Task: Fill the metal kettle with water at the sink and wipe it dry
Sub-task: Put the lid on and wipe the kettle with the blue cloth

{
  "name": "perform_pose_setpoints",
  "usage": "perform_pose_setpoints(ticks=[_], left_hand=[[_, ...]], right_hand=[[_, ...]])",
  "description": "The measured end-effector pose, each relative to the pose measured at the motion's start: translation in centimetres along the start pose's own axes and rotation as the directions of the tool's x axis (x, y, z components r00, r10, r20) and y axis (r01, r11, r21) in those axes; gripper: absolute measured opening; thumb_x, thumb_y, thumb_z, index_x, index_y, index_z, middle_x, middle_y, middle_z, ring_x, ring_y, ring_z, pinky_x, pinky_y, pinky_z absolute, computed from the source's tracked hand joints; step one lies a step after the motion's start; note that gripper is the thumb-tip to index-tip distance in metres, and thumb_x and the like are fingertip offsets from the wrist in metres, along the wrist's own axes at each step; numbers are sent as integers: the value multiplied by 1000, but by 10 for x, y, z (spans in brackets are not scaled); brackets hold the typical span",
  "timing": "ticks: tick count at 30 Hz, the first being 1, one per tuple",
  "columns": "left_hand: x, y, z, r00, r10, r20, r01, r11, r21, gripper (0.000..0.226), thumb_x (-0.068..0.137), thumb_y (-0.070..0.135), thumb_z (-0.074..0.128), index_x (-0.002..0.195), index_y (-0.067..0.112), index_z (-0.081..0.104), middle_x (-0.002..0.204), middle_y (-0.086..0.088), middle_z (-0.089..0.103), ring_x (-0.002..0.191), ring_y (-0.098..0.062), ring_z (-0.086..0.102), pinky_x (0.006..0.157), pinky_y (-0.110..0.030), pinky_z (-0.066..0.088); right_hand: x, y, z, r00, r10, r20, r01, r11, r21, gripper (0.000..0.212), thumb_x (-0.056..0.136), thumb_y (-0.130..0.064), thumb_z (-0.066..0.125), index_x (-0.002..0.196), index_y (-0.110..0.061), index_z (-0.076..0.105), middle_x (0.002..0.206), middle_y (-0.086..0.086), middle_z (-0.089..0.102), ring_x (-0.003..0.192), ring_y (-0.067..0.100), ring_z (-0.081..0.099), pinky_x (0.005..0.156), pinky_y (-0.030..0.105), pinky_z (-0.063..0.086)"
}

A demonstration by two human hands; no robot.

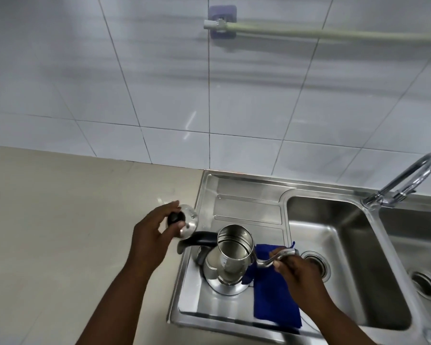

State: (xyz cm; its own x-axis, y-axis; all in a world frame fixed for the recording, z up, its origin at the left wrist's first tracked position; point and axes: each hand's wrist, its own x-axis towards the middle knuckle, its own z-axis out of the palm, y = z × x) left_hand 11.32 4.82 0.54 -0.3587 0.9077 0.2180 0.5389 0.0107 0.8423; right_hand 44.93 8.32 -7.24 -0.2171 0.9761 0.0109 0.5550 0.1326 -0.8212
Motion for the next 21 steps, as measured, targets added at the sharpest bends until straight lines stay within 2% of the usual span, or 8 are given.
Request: perform_pose_setpoints(ticks=[3, 6, 8, 10, 12, 14, 19, 21], left_hand=[[-3, 40, 25, 983, 88, 161, -77, 994, -76, 35, 71, 24, 76, 105, 23, 71, 112, 18, 69, 107, 7, 60, 93, -12, 45], [-11, 58, 52, 945, 75, 318, -69, 997, -30, 35, 75, 26, 77, 109, 30, 68, 119, 17, 66, 110, 4, 59, 96, -22, 49], [-14, 65, 63, 932, 65, 357, -80, 996, 28, 35, 79, 29, 74, 113, 32, 66, 120, 20, 63, 107, 8, 57, 91, -5, 40], [-17, 71, 70, 934, 57, 354, -93, 992, 84, 32, 83, 28, 71, 114, 27, 66, 113, 22, 60, 91, 20, 48, 78, 10, 28], [-18, 72, 72, 937, 70, 342, -117, 986, 117, 30, 85, 28, 69, 114, 25, 65, 111, 19, 62, 82, 19, 45, 75, 11, 24], [-17, 71, 71, 933, 86, 349, -144, 979, 145, 31, 86, 29, 67, 116, 26, 63, 112, 18, 62, 84, 13, 47, 75, 11, 24], [-10, 72, 71, 896, 131, 425, -248, 940, 235, 20, 86, 30, 63, 103, 20, 64, 100, 8, 67, 91, -7, 55, 70, -7, 37], [-8, 71, 72, 890, 141, 433, -265, 934, 241, 19, 85, 30, 64, 100, 18, 64, 96, 6, 68, 91, -11, 58, 76, -17, 45]], right_hand=[[0, 3, 1, 1000, 10, 5, -10, 1000, -23, 32, 89, -15, 68, 97, -45, 67, 106, -30, 68, 93, -2, 69, 87, 34, 58], [0, 1, 1, 1000, 18, 1, -18, 1000, -17, 24, 90, -23, 68, 98, -46, 66, 106, -30, 68, 93, -1, 69, 87, 35, 58], [0, 0, 1, 1000, 20, -6, -20, 1000, -7, 14, 87, -37, 65, 97, -47, 67, 107, -32, 68, 93, -2, 69, 87, 33, 58], [0, -1, 1, 1000, 22, -4, -21, 1000, 3, 18, 88, -29, 68, 93, -46, 70, 105, -32, 69, 94, -2, 70, 87, 29, 57], [0, 0, 2, 1000, 26, -5, -26, 1000, -6, 31, 89, -15, 69, 91, -46, 70, 103, -33, 70, 93, -1, 70, 85, 24, 55], [-1, -2, 1, 1000, 29, -9, -29, 999, -19, 35, 89, -12, 69, 91, -47, 68, 103, -34, 69, 92, -2, 70, 85, 21, 55], [-2, -5, 1, 1000, 18, -20, -19, 1000, -19, 33, 89, -12, 69, 95, -45, 66, 107, -34, 66, 91, -3, 69, 83, 13, 52], [-2, -4, 2, 1000, 12, -23, -13, 1000, -20, 32, 89, -12, 69, 95, -44, 67, 108, -34, 66, 91, -3, 70, 82, 11, 51]])
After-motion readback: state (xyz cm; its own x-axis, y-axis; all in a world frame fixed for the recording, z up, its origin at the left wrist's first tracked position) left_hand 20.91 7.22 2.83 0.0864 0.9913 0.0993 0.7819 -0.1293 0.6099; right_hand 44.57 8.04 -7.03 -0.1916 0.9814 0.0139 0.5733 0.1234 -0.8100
